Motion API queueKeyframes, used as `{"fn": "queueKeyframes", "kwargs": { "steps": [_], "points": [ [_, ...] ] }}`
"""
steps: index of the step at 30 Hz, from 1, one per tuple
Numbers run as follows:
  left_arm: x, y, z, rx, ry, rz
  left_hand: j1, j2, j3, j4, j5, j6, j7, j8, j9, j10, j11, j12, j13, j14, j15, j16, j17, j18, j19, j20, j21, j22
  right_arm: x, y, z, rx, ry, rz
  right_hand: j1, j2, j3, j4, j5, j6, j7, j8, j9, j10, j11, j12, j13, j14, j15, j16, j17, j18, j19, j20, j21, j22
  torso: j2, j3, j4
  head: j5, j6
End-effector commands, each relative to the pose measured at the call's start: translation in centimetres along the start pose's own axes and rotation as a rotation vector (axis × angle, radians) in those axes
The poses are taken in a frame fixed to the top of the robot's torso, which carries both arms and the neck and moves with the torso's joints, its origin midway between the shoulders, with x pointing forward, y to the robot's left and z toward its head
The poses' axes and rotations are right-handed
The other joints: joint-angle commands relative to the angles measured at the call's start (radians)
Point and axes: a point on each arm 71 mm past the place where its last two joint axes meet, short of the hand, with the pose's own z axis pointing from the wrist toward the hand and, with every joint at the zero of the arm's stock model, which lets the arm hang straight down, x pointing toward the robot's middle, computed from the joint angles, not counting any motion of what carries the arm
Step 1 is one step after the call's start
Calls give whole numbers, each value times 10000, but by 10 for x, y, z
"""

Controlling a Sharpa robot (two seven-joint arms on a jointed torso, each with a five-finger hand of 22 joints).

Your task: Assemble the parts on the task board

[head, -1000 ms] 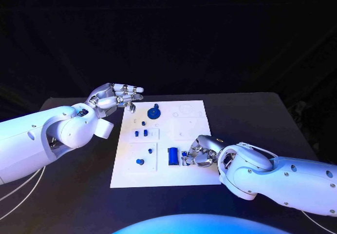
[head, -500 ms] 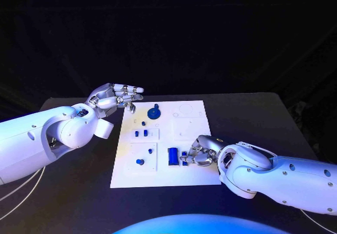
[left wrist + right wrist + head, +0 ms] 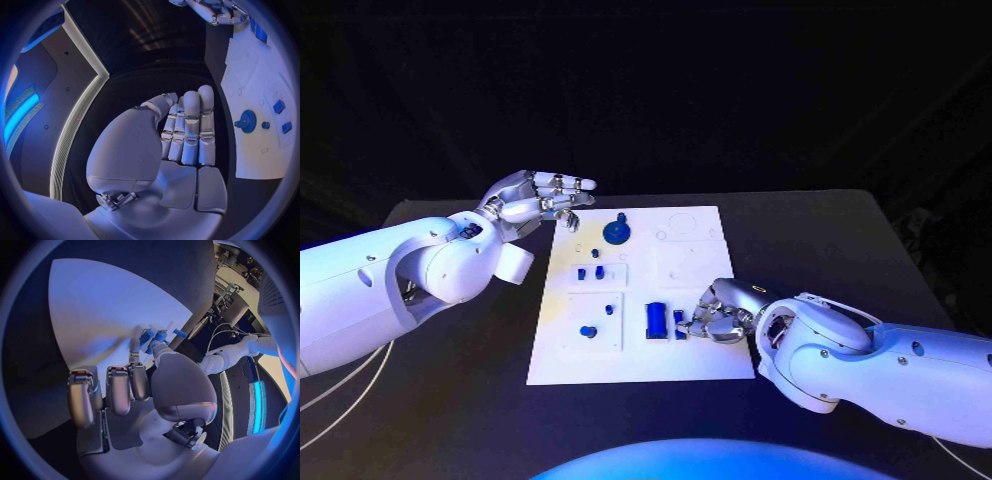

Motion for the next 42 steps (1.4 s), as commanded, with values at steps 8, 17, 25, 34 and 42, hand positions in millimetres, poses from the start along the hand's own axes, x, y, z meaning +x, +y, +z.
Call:
{"fn": "queueKeyframes", "kwargs": {
  "steps": [8, 17, 25, 34, 42],
  "points": [
    [2, 0, 1, 44, 196, -21, -85, 19, -14, -45, 36, -40, -7, -36, -14, -56, -7, 52, 14, -58, 23, -40, -9, 138, -39, 6, -62, -14, 1, 1, -5, -185, 179, -116, 80, -10, -91, -6, 27, -10, 75, -30, 13, 319, -45, -2, 1496, 814, -35, 34, 1363, -66, 1044, -70, 44, 2634, -3, 0, 13, 1, 13],
    [2, 0, 0, 34, 179, -15, -85, 19, -14, -45, 36, -40, -7, -36, -14, -56, -7, 52, 14, -58, 23, -40, -9, 138, -39, 6, -62, -14, 2, 0, -3, -130, 303, -186, 88, -10, -104, -8, 25, -7, 75, -27, 15, 328, -45, 21, 1509, 815, -35, 39, 1370, -66, 1044, -70, 44, 2634, 9, -15, 13, -3, -11],
    [1, 0, 0, 28, 166, -11, -107, 36, -5, -42, 36, -45, -3, -32, -16, -68, -3, 64, 16, -65, 28, -47, -21, 138, -45, 11, -74, -20, 3, 0, 0, -108, 381, -303, 226, 37, -169, -59, 52, 1, 65, -16, 26, 339, -52, 47, 1527, 817, -39, 42, 1375, -66, 1044, -72, 44, 2634, 13, -13, 10, 9, -54],
    [1, 0, 0, 20, 154, -7, -107, 36, -5, -42, 36, -45, -3, -32, -16, -68, -3, 64, 16, -65, 28, -47, -21, 138, -45, 11, -74, -20, 3, -3, 5, -12, 217, -451, 375, 145, -208, -105, 75, 3, 57, -10, 34, 349, -58, 71, 1545, 819, -44, 47, 1382, -66, 1044, -75, 44, 2634, -1, -10, 13, -2, -66],
    [1, 0, 0, 18, 133, -1, -107, 36, -5, -42, 36, -45, -3, -32, -16, -68, -3, 64, 16, -65, 28, -47, -21, 138, -45, 11, -74, -20, 3, -2, 10, -28, 158, -548, 491, 182, -248, -159, 68, 11, 46, 0, 44, 364, -68, 107, 1568, 822, -51, 56, 1396, -66, 1044, -79, 44, 2634, 5, 3, 4, 11, -95]
  ]
}}
